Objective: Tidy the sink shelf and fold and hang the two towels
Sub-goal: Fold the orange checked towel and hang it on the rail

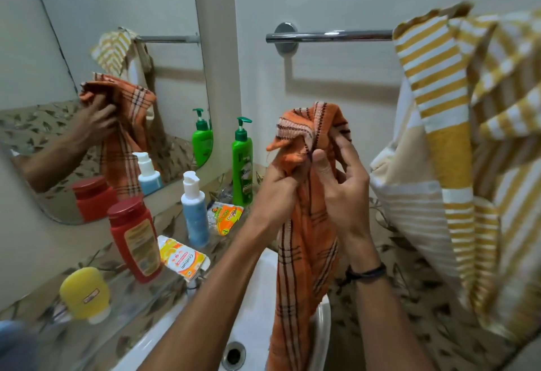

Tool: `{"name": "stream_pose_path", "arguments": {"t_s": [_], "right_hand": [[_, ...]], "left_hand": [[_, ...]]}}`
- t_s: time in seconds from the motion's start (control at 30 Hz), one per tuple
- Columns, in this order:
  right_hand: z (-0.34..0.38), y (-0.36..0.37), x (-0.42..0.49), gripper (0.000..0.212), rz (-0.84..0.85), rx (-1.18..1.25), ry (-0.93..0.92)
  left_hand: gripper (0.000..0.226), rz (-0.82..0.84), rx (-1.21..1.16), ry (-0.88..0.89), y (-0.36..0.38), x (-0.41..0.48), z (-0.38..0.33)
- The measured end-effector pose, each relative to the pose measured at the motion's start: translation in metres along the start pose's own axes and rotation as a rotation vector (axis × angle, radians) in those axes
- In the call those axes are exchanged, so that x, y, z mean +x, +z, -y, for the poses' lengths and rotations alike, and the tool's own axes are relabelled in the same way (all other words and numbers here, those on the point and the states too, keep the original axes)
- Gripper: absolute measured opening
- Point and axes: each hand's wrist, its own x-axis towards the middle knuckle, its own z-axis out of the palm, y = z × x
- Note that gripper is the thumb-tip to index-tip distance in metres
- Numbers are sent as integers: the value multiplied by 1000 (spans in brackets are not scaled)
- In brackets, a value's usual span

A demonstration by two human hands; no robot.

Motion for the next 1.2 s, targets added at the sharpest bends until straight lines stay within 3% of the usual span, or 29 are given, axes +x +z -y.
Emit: {"name": "stream_pose_path", "arguments": {"t_s": [0.1, 0.23, 0.4, 0.57, 0.63, 0.73, 0.83, 0.93, 1.2], "right_hand": [[8, -12, -13, 42, 62, 23, 21], [13, -29, -24, 34, 4, -104, -20], [24, -62, -31, 18, -103, 168, 21], [35, -102, -39, 56, -262, 305, 194], [40, -122, -44, 62, -336, 334, 261], [46, -155, -49, 52, -368, 369, 394], [49, -187, -52, 27, -287, 318, 481], [55, -217, -56, 11, -243, 289, 478], [99, -273, -68, 20, -344, 192, 345]], "left_hand": [[25, -1, -134, -10, 4, -12, -6], [25, 66, -296, -102, 16, -31, -6], [23, 122, -399, -214, 42, -52, -2], [25, 105, -424, -285, 81, -67, 3], [26, 115, -438, -315, 98, -73, 9], [27, 127, -449, -366, 124, -83, 19], [27, 86, -444, -407, 152, -92, 26], [33, 58, -451, -420, 180, -101, 30], [38, 95, -539, -481, 243, -127, 18]]}}
